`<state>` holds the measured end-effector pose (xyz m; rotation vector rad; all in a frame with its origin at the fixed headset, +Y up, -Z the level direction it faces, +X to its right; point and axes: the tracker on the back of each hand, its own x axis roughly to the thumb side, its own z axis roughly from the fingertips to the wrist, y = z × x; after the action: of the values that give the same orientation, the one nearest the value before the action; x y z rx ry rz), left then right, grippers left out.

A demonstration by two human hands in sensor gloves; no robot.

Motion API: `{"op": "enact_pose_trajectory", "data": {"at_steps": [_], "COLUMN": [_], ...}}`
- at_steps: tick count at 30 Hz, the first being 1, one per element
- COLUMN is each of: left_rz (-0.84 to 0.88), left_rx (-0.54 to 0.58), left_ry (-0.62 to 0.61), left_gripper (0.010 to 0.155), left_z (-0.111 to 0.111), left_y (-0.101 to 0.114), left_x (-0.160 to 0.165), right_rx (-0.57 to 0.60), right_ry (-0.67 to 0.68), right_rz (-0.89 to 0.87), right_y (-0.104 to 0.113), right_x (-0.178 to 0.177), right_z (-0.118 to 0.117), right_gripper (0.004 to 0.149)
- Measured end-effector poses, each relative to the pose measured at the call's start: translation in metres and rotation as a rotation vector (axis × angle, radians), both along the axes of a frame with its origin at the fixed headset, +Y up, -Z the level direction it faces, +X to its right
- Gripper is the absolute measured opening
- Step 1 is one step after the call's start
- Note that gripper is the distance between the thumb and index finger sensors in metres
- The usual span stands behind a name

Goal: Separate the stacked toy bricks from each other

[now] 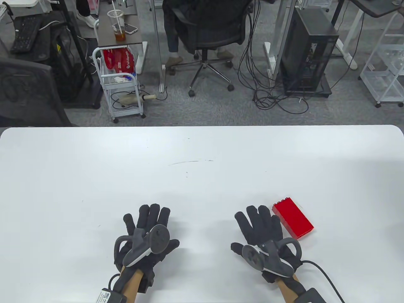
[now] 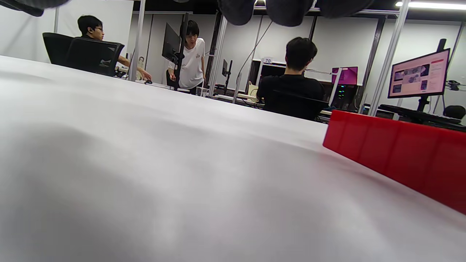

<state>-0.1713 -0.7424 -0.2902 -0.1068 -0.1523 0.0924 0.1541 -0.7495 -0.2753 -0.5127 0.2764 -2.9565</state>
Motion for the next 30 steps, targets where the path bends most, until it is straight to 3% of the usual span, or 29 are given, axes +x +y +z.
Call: {"op": "enact_pose_trajectory", "data": {"at_steps": [9, 20, 30], "left_rz": [0.0, -0.008, 0.0], "left_rx": [-0.02, -0.049, -0.061], "left_ry": [-0.004, -0.016, -0.013], "left_gripper": [0.099, 0.099, 0.099], "left_z": [0.0, -0.002, -0.003], "left_y": [-0.001, -0.003, -0.003], "left_x": [0.0, 0.002, 0.001], "right_rx": [-0.048, -0.165, -0.283], "right_ry": [-0.126, -0.349, -0.465], "right_rz": [0.056, -0.081, -0.174], "right_y": [0.004, 0.01, -0.004], "right_x": [0.038, 0.111, 0.139], "right_z": [-0.023, -0.062, -0.074], "right_gripper": [0.088, 0.093, 0.09]}}
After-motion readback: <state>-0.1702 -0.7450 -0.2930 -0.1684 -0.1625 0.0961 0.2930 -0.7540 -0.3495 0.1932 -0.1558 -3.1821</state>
